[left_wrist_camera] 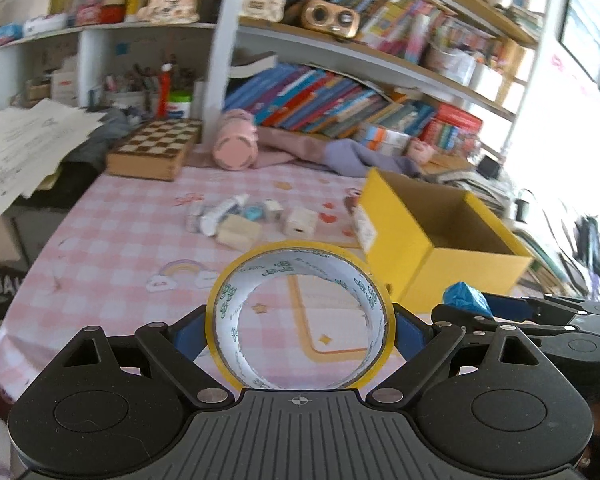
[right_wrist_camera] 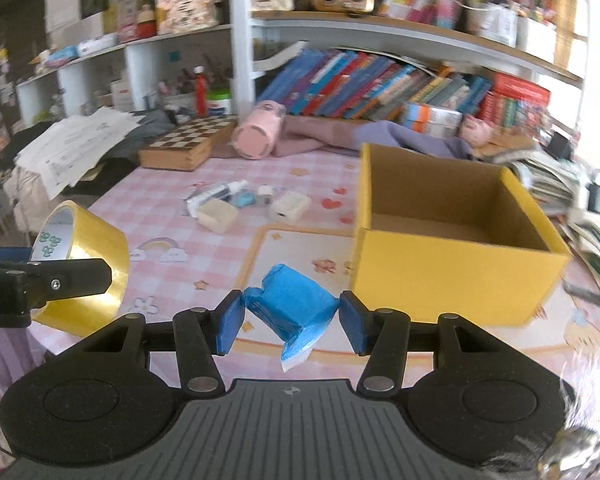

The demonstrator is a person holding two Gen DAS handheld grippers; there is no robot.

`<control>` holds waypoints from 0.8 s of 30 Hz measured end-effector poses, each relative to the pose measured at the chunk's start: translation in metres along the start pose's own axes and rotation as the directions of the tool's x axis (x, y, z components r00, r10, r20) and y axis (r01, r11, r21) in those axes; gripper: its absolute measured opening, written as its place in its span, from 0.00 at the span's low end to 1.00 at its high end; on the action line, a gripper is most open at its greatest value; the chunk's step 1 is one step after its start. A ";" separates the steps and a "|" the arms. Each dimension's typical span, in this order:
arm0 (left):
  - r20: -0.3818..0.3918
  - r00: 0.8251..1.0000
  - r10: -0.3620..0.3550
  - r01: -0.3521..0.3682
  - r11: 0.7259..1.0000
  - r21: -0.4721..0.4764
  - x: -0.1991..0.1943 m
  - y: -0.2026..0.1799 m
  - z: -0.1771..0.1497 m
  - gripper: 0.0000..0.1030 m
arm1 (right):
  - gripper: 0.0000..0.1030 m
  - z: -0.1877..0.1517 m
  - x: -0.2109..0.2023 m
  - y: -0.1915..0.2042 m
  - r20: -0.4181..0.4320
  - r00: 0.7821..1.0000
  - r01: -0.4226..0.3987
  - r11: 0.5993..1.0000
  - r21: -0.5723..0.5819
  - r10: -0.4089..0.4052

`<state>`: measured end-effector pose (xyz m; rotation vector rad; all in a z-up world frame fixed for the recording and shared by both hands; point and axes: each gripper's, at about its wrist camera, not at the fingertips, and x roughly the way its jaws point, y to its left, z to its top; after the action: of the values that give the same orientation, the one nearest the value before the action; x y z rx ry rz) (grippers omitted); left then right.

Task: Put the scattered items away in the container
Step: 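Carry the blue block and tape roll with both tools over the yellow box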

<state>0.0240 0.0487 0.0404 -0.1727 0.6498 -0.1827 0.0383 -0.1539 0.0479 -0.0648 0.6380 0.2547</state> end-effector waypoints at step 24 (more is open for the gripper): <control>-0.087 0.968 -0.235 0.248 0.950 0.190 0.020 -0.085 -0.005 0.90 | 0.48 -0.041 -0.061 -0.066 -0.028 0.975 0.224 0.957 0.185 -0.222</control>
<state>0.0269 -0.0388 0.0426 -0.0523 0.6682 -0.4894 -0.0159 -0.2362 0.0499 0.0433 0.6529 -0.0244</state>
